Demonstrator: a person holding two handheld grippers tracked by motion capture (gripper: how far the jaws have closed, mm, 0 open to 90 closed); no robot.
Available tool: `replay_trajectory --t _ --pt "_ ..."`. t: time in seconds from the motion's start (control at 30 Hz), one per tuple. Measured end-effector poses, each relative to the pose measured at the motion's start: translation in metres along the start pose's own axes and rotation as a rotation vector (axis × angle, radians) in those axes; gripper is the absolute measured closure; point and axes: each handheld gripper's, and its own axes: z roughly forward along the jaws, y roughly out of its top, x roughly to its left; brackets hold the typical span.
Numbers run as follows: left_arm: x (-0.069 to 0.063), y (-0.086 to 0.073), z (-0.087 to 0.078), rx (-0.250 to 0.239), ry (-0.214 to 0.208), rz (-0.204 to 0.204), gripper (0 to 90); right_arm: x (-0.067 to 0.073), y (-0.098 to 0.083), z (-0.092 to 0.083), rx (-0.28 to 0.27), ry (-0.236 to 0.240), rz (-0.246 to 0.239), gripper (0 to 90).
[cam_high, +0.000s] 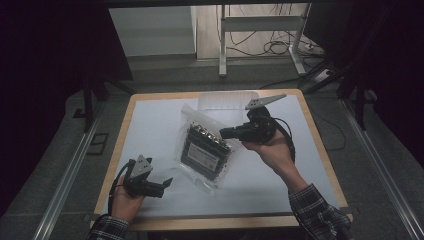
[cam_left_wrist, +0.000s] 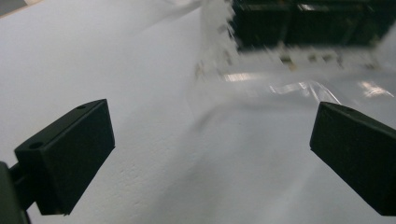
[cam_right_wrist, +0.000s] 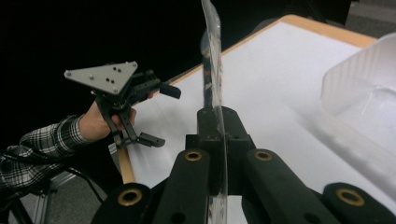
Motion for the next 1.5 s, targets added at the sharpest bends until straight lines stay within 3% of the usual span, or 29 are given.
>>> replay_trajectory --t 0.33,1.1,1.5 --pt "0.000 0.000 0.000 0.006 -0.001 0.003 0.0 -0.005 0.022 -0.017 -0.024 -0.086 -0.027 89.1" --pt "0.000 0.000 0.001 0.011 -0.009 0.001 0.0 -0.024 0.049 -0.043 -0.068 -0.116 0.030 89.1" --pt "0.000 -0.001 0.002 0.014 -0.011 -0.002 0.0 -0.041 0.061 -0.050 -0.088 -0.160 0.058 89.1"
